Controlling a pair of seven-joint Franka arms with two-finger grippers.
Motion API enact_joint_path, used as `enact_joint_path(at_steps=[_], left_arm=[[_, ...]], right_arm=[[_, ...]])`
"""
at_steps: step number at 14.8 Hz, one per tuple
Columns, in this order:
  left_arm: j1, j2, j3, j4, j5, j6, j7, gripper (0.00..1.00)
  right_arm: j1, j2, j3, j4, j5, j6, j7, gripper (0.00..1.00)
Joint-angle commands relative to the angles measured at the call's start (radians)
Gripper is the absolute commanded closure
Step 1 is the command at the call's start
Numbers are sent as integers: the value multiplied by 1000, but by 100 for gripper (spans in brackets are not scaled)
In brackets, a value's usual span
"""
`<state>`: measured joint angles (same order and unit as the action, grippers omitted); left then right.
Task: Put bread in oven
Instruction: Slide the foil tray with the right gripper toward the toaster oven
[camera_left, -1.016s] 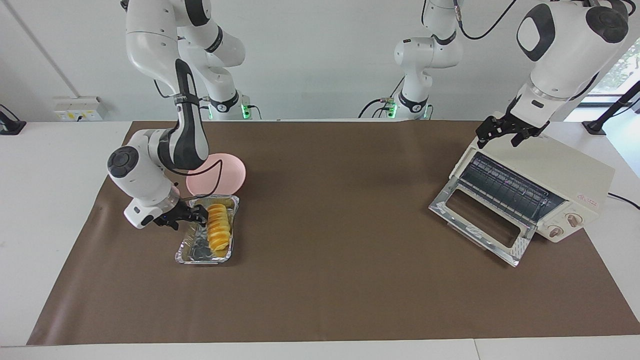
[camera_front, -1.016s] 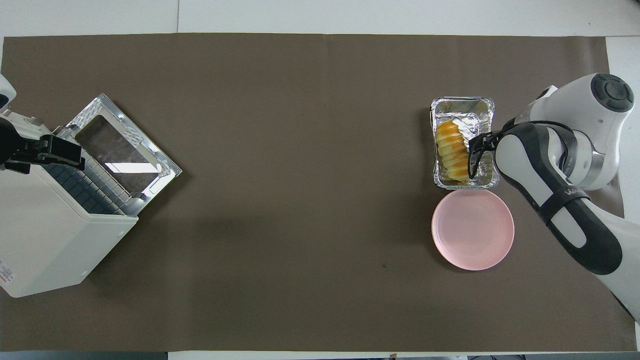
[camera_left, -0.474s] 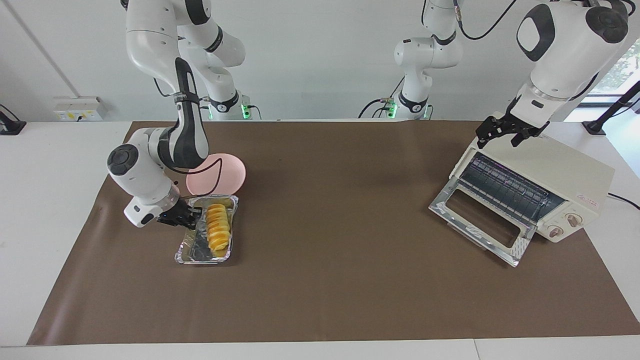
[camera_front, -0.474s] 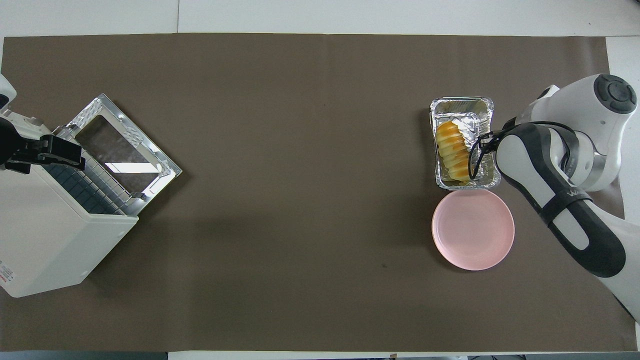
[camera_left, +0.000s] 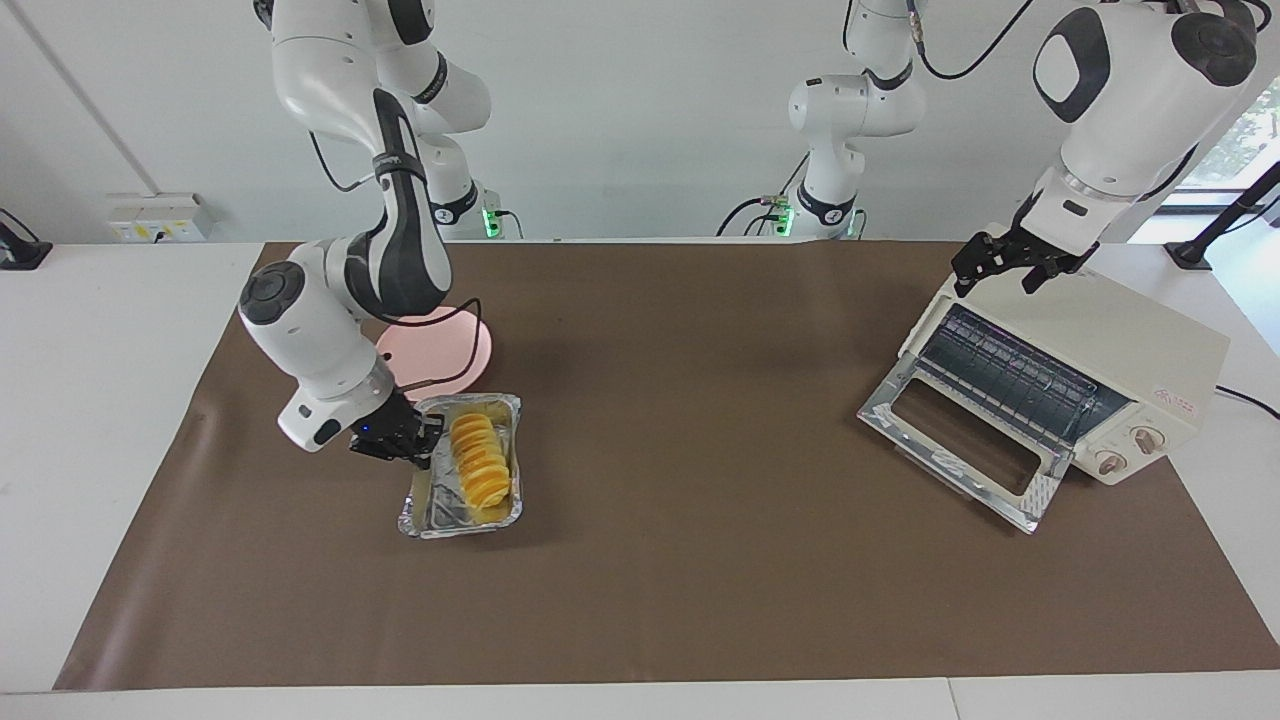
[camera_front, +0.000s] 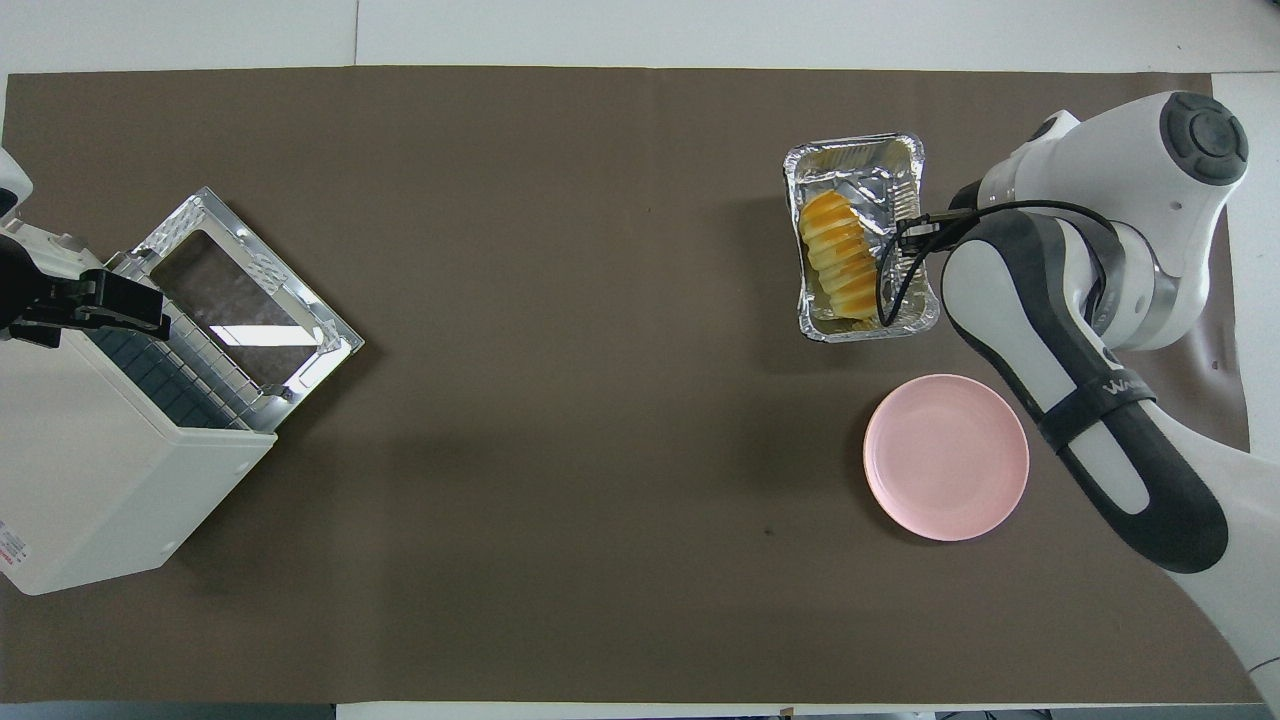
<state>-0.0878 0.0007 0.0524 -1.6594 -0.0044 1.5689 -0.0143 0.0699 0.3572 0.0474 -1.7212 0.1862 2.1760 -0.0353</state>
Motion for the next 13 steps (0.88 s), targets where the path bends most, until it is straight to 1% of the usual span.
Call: enact_joint_path(at_steps=[1, 3, 5, 6, 7, 8, 11, 13], left_arm=[[2, -25, 1, -31, -2, 16, 10, 0], [2, -25, 1, -29, -2, 16, 10, 0], [2, -25, 1, -29, -2, 16, 10, 0], [2, -25, 1, -29, -2, 16, 10, 0], [2, -25, 1, -31, -2, 17, 10, 0], [2, -25, 1, -29, -2, 16, 10, 0], [2, -25, 1, -31, -2, 16, 10, 0], [2, -25, 1, -31, -2, 16, 10, 0]], right_arm=[[103, 28, 0, 106, 18, -39, 176, 100], [197, 37, 0, 109, 10, -22, 248, 100], [289, 68, -1, 120, 4, -2, 372, 100], [327, 98, -3, 159, 1, -7, 444, 100], [341, 124, -3, 199, -1, -18, 474, 100], [349, 140, -1, 215, 2, -21, 485, 100], [392, 169, -1, 216, 9, 14, 558, 100], [403, 189, -1, 215, 13, 73, 592, 100]])
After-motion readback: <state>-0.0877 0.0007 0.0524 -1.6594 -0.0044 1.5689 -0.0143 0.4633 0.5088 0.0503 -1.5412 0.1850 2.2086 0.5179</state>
